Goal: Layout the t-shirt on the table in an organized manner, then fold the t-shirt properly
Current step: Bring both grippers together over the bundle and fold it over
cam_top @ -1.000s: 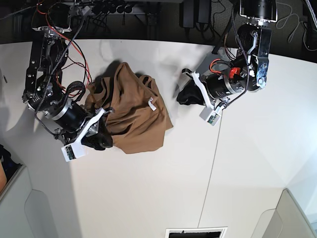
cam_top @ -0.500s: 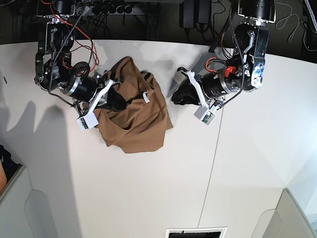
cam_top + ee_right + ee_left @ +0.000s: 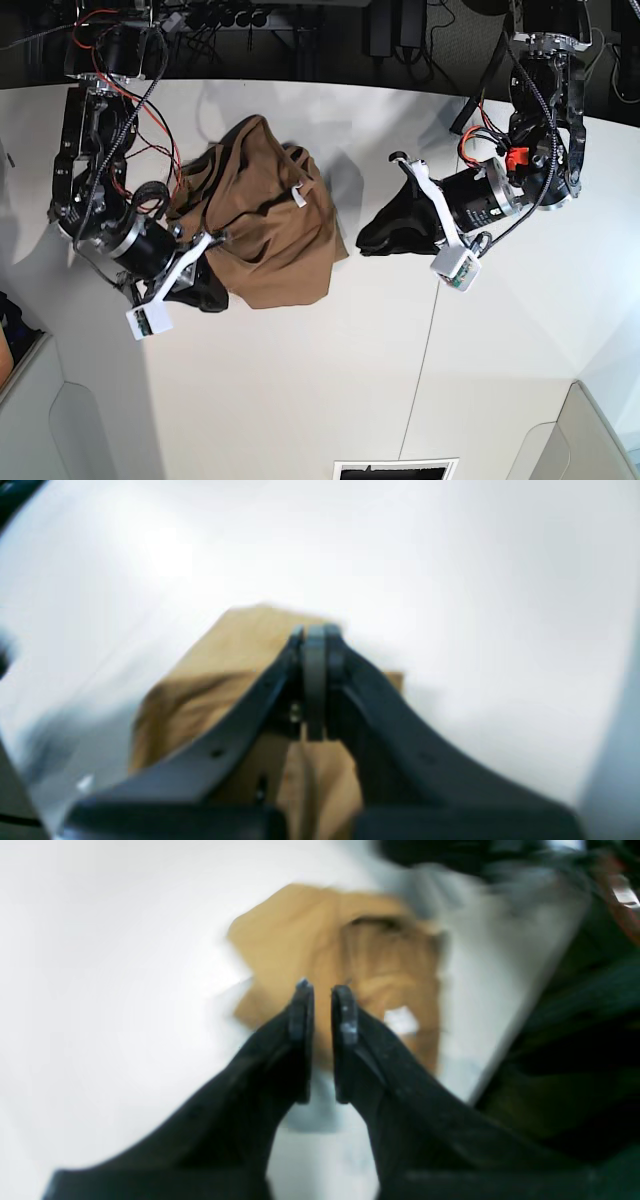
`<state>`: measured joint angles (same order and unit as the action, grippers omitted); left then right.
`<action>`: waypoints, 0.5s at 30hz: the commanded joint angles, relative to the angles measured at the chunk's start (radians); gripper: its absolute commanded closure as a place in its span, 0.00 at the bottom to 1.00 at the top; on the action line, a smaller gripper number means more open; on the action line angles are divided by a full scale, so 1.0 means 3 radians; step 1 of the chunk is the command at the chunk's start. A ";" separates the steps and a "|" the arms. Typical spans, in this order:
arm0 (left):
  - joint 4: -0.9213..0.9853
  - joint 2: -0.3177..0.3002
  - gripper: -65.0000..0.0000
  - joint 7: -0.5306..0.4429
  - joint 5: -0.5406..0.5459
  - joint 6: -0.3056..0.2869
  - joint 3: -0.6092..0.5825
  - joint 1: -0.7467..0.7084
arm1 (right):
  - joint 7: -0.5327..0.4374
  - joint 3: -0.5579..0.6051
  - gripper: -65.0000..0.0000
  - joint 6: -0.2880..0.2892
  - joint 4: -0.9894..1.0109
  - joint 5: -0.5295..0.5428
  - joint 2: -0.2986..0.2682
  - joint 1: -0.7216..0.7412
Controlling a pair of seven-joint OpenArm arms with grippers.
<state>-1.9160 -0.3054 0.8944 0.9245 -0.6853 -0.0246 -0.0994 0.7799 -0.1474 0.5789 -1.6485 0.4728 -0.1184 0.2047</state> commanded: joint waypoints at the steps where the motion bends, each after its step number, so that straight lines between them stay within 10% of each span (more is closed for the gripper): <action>1: -0.0083 -0.0001 0.89 -0.0045 0.0099 -0.0043 -0.0086 0.0042 | -0.0095 0.0005 1.00 -0.0001 0.0056 -0.0022 -0.0018 0.0134; 15: 0.0762 0.0376 0.89 -0.0103 -0.0621 -0.0043 -0.1069 0.0051 | -0.0177 0.0919 1.00 -0.0013 0.1405 -0.0444 -0.0065 0.0655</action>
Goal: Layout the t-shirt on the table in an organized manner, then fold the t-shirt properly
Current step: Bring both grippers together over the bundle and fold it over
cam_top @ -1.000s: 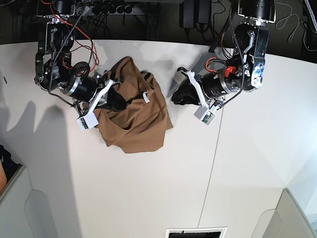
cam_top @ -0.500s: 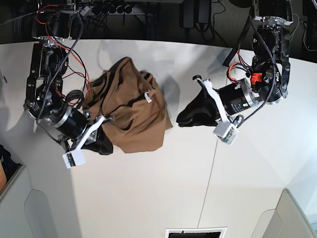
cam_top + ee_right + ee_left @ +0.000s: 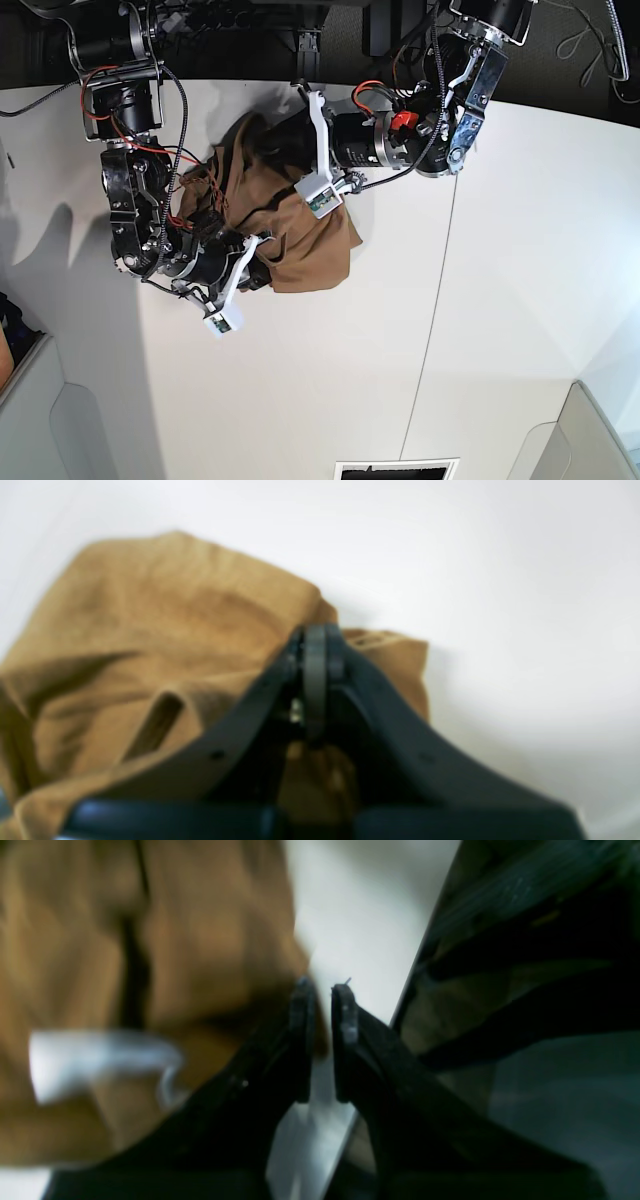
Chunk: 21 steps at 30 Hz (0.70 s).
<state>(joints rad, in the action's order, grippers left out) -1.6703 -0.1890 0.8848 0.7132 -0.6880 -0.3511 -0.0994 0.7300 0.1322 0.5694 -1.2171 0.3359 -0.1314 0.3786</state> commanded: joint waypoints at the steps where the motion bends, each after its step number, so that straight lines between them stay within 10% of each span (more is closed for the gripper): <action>1: 0.0011 -0.0048 0.89 -0.0094 0.0047 -0.0034 0.0066 0.0056 | 0.0017 0.0011 1.00 0.0019 -0.0033 0.0014 -0.0057 0.0075; 8: 0.0423 -0.0324 0.89 -0.0253 0.0000 -0.0034 0.0504 0.0205 | 0.0347 0.0022 1.00 0.0014 -0.0036 0.0399 -0.0184 0.0074; 21: 0.1076 -0.0231 0.89 -0.0342 -0.0170 -0.0034 0.0563 0.1048 | 0.0473 0.0022 1.00 0.0027 -0.0947 0.0916 -0.0258 -0.0834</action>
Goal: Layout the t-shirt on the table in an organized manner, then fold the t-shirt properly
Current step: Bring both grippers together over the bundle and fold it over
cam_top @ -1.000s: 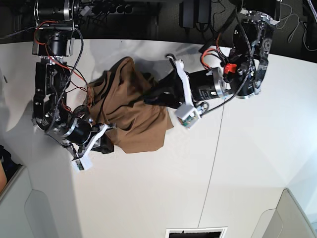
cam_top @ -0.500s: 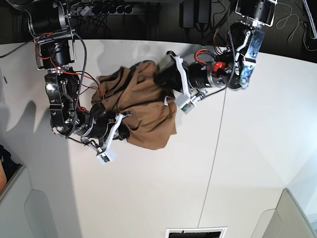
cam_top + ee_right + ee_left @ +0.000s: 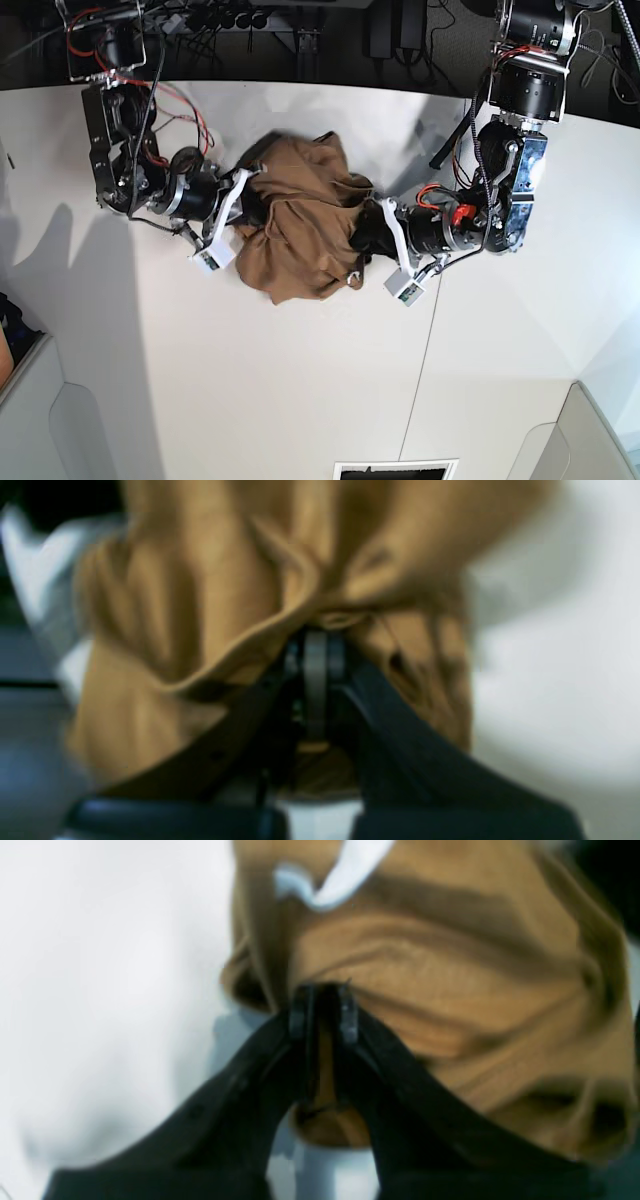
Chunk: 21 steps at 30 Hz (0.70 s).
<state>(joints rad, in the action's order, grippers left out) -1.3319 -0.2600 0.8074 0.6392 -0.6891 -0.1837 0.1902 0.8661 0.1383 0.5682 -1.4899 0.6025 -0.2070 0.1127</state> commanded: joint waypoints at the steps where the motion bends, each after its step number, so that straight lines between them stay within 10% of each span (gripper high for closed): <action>1: -0.0051 0.0022 0.89 -0.0085 0.0076 -0.0030 0.0005 0.0108 | 0.0015 0.0001 1.00 0.0031 -0.0158 0.0025 0.0011 -0.0037; 10: -0.0083 0.0058 0.89 -0.0058 0.0103 -0.0030 0.0031 0.0163 | 0.0017 -0.0074 1.00 0.0011 -0.0624 -0.0196 0.0137 -0.0387; 21: -0.0792 -0.0233 0.89 0.0394 0.1017 -0.0030 0.0108 0.0155 | -0.0051 -0.0688 1.00 0.0011 -0.0955 -0.0130 0.0139 -0.0245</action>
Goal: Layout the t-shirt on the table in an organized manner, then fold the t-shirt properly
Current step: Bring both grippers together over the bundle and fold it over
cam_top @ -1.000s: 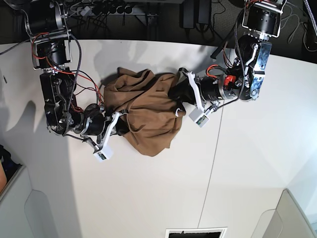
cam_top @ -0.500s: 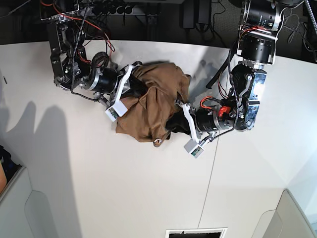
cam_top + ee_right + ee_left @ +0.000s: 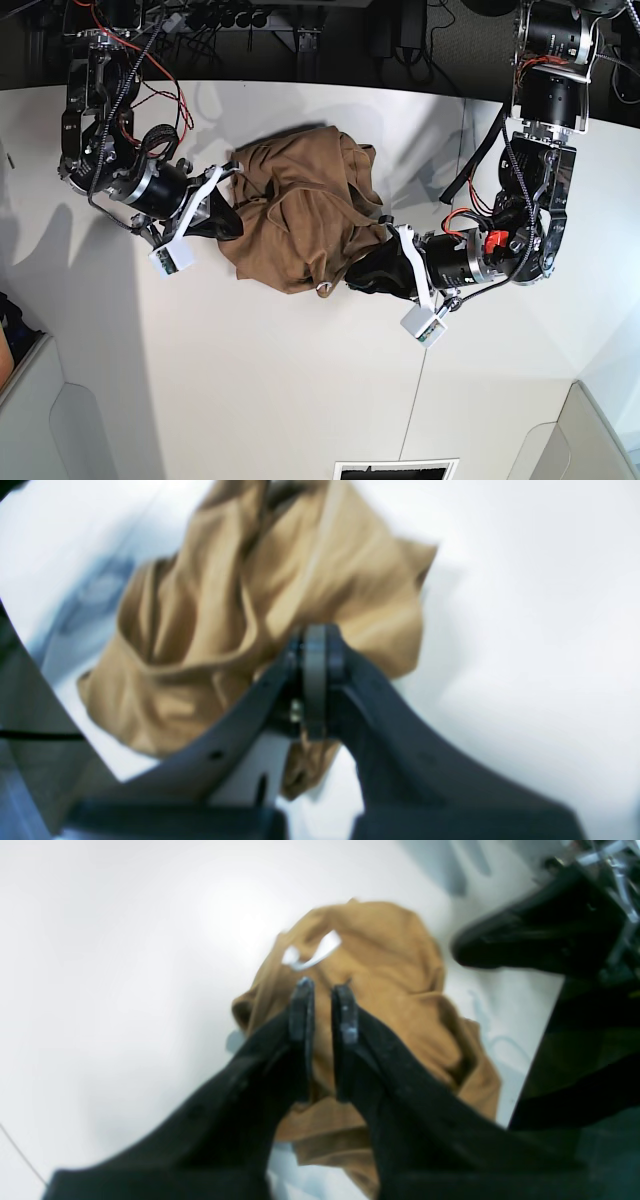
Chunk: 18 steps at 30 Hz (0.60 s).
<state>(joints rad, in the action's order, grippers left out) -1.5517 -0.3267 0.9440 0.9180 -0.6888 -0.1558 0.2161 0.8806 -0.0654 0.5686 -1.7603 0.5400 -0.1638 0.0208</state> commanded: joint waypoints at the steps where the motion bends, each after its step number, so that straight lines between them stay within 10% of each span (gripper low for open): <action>1: -0.0076 0.0001 0.89 -0.0061 0.0126 -0.0031 0.0015 0.0053 | -0.0139 0.0003 1.00 0.0011 -0.0050 0.0112 0.0004 0.0086; 9: -0.0038 0.0186 0.89 -0.0122 -0.0039 -0.0031 -0.0052 -0.0237 | -0.0390 0.0444 1.00 0.0014 0.0514 -0.0312 0.0268 0.0455; 18: 0.0323 0.0256 0.89 -0.0367 -0.0547 -0.0031 -0.0050 -0.0408 | -0.0612 0.0718 1.00 -0.0071 0.1244 -0.0865 0.0064 0.0641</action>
<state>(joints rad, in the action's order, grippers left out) -1.4406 -0.2466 0.8486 0.7376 -0.6891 -0.1757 0.0753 0.6945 0.1532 0.5579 -1.3781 0.2985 -0.1341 0.1967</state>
